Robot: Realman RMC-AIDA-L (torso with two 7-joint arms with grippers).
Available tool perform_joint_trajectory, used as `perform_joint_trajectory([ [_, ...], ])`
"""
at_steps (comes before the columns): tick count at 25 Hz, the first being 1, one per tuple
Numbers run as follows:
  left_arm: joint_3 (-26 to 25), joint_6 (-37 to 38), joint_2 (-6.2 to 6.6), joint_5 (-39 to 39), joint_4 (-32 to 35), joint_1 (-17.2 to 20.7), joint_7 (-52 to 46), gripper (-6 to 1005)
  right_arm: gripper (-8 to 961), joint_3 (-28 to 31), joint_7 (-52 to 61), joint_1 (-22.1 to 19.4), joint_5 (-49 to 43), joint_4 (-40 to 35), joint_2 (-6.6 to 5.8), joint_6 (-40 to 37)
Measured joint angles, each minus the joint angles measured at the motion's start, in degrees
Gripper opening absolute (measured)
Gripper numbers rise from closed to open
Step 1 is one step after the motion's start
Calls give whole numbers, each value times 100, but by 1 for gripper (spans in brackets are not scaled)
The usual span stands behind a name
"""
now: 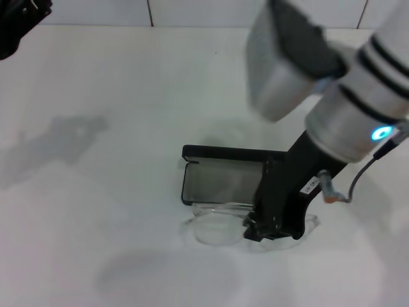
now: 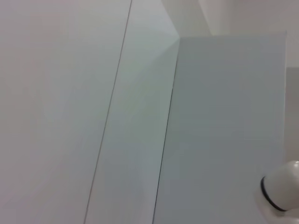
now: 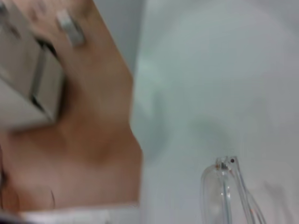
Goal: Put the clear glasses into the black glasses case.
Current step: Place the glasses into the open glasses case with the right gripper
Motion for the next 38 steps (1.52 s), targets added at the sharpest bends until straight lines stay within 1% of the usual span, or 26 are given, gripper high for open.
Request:
perform_joint_trajectory([
  [3,-84,22,1,-7,21,24,-25,103,97,-509,556,287,-489,-10,18,84],
  [5,-121,31,1,7,26,35,-38,103,97,-704,814,449,-689,14,22,158],
  [10,-142,32,1,17,28,107,-2,103,97,-815,1066,750,-876,155,25,355],
  [13,-148,32,5,73,25,111,5,103,97,-851,1114,877,-931,367,26,569],
  [18,-150,31,9,201,35,108,69,103,97,-1026,1139,918,-956,781,26,1024],
  [25,-173,31,90,371,30,230,189,103,97,-1104,1148,927,-999,916,25,1166],
  [31,-404,104,154,1174,38,392,254,104,98,-1181,1248,927,-1225,873,25,1273],
  [36,-449,569,171,1777,13,483,308,104,99,-1167,1254,925,-1243,859,25,1320],
  [38,-449,712,154,1961,-1,489,311,104,99,-1158,1255,931,-1254,858,25,1339],
])
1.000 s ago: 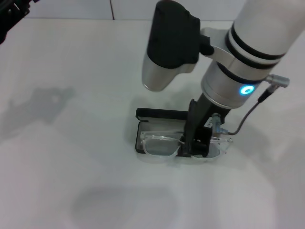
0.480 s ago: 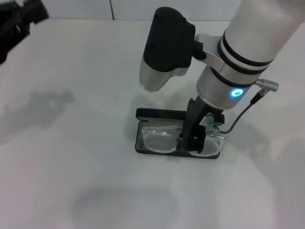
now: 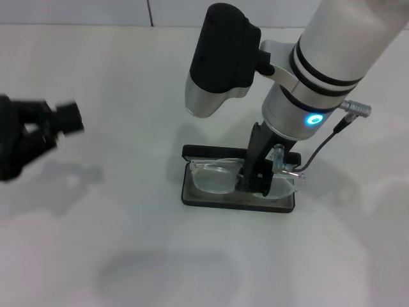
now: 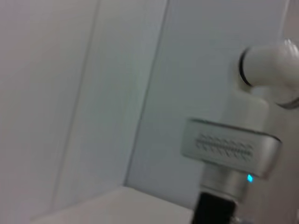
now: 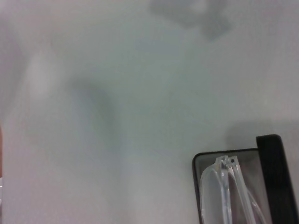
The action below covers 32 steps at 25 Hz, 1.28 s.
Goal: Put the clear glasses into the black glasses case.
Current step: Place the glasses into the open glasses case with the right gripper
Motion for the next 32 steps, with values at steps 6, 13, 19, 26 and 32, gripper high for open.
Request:
perform_joint_trajectory([
  [6,66,422,-150,512,-113,8,39,104,101,-28,8,80,-40,50,0,34],
  [13,340,640,-272,651,-456,-29,405,108,103,-267,139,10,-144,77,0,255],
  [19,621,646,-272,662,-551,-78,609,107,105,-555,142,-15,-144,147,0,536],
  [26,772,651,-282,668,-597,-94,844,129,107,-563,206,109,-80,391,0,564],
  [32,791,654,-289,669,-604,-94,925,129,109,-633,304,278,-80,561,0,579],
])
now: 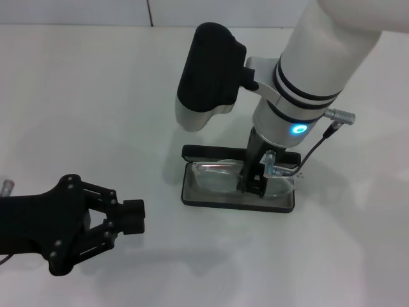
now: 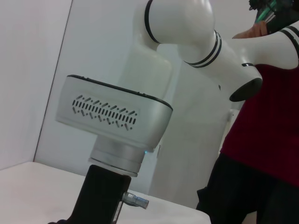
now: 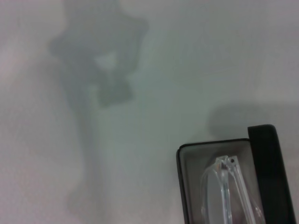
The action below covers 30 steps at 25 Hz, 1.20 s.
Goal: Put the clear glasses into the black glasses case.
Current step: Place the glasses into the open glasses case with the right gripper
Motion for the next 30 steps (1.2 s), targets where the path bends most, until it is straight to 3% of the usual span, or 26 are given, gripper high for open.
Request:
perform_joint_trajectory([
  [14,0,-36,-29,56,-407,-81,363,128,112,-344,-84,78,63,358,0,312],
  [30,-23,-55,-50,133,-556,-120,427,129,117,-380,-209,83,65,265,0,403],
])
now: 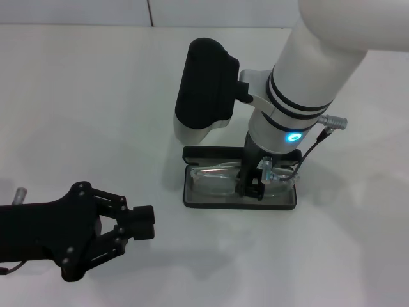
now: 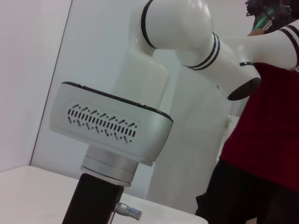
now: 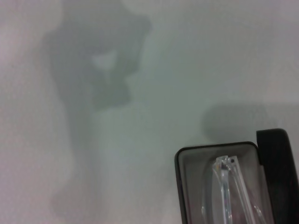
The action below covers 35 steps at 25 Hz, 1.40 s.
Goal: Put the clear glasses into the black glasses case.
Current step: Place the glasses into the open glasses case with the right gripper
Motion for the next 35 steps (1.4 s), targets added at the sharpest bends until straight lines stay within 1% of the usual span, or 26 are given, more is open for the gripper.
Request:
perform_joint_trajectory([
  [6,-3,0,0,0,-30,-11,50,129,119,-11,-34,0,5,-2,0,3],
  [12,-4,1,0,0,-29,-12,52,129,120,-147,-56,2,13,-1,0,2],
  [28,-3,1,1,-2,-28,-5,68,128,125,-152,-121,7,14,-1,0,54],
  [35,-1,-4,0,-2,-30,-2,68,129,141,-153,-172,7,13,-11,0,52],
])
